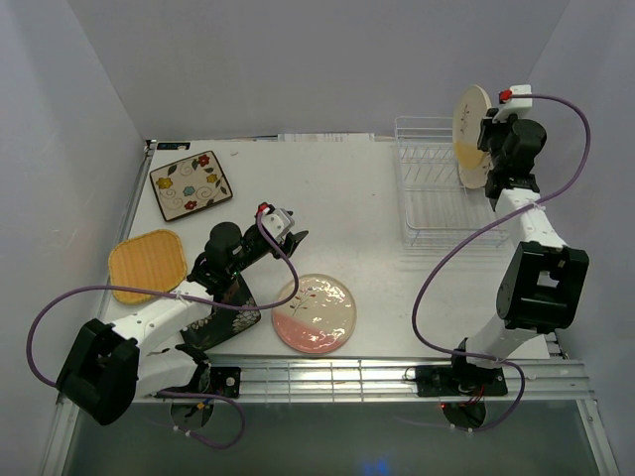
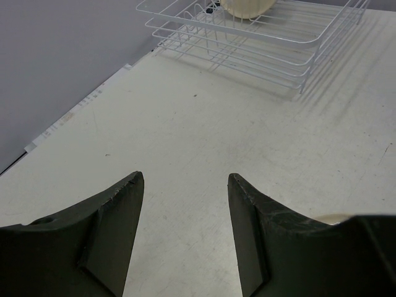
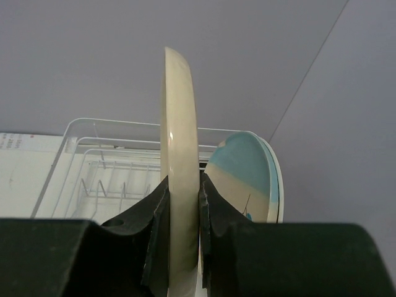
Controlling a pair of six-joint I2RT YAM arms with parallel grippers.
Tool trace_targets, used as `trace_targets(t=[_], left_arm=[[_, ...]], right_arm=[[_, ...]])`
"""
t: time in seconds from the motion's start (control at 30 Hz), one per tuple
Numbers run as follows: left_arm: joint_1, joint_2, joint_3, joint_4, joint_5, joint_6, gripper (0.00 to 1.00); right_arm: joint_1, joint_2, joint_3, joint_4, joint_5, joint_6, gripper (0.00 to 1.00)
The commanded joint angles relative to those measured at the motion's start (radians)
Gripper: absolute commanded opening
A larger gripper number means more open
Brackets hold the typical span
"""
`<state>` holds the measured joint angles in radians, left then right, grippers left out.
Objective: Load the plates into the dish rack
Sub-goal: Insert the plate into the dish rack.
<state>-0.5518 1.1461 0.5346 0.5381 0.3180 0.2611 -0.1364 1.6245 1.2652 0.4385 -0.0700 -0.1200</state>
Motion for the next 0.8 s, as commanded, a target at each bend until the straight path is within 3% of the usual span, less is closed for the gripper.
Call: trace_targets(t=[0.0, 0.77], left_arm=[[0.001, -0.035, -0.005, -0.003, 0.027, -0.006, 0.67], [0.003, -0.036, -0.007, -0.006, 0.043, -0.011, 0.67]], right_arm=[[-0.015, -0.009, 0.039, 0.233, 0.013, -0.03, 0.08], [-0.066, 0.095, 0.017, 0.329, 0.015, -0.058, 0.08]])
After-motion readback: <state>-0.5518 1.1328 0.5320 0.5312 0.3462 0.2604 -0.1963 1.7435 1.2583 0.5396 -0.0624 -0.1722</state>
